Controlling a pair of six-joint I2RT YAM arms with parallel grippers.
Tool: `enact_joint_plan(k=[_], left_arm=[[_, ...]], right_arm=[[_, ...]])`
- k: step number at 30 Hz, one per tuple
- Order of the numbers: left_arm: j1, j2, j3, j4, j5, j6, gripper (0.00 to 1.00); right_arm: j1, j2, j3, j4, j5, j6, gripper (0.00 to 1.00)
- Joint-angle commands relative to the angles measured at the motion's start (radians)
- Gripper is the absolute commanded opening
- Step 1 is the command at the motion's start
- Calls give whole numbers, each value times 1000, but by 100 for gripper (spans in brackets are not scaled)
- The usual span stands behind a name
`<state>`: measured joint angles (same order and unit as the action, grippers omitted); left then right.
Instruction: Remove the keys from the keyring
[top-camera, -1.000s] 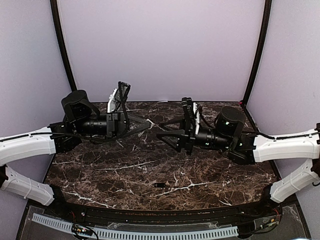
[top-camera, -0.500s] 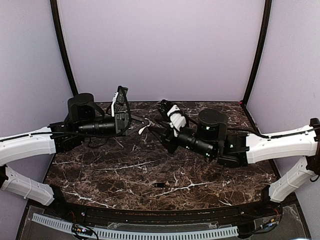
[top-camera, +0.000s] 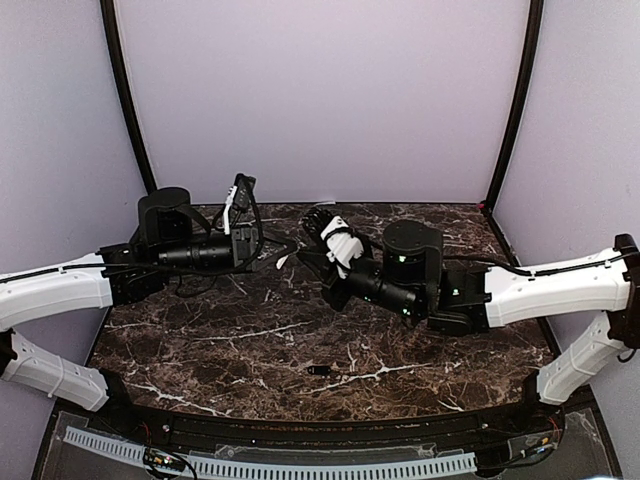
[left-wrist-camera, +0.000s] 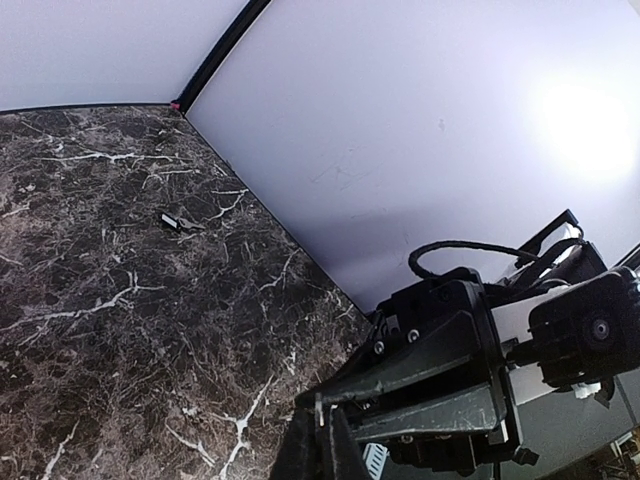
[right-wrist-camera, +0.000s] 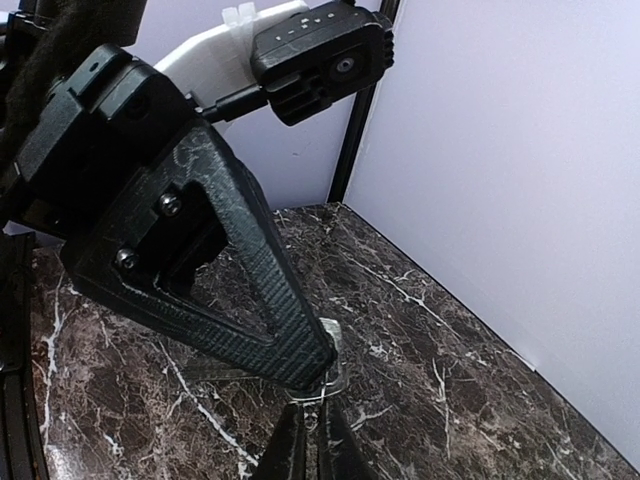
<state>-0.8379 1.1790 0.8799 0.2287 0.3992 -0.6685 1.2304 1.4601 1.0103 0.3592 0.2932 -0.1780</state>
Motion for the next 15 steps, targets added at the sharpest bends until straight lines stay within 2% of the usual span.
enact_joint_plan(k=[1,7,15], left_arm=[[-3,-7,9,-1,32,14,0],[-3,-24,-23,28,9,-15,0],[-3,-47,-112,180,6,-114,0]], right_arm=[[7,19,37,18,37,-7,2],[8,16,1,76,86,3,0],[3,-29,-103,328,10,78,0]])
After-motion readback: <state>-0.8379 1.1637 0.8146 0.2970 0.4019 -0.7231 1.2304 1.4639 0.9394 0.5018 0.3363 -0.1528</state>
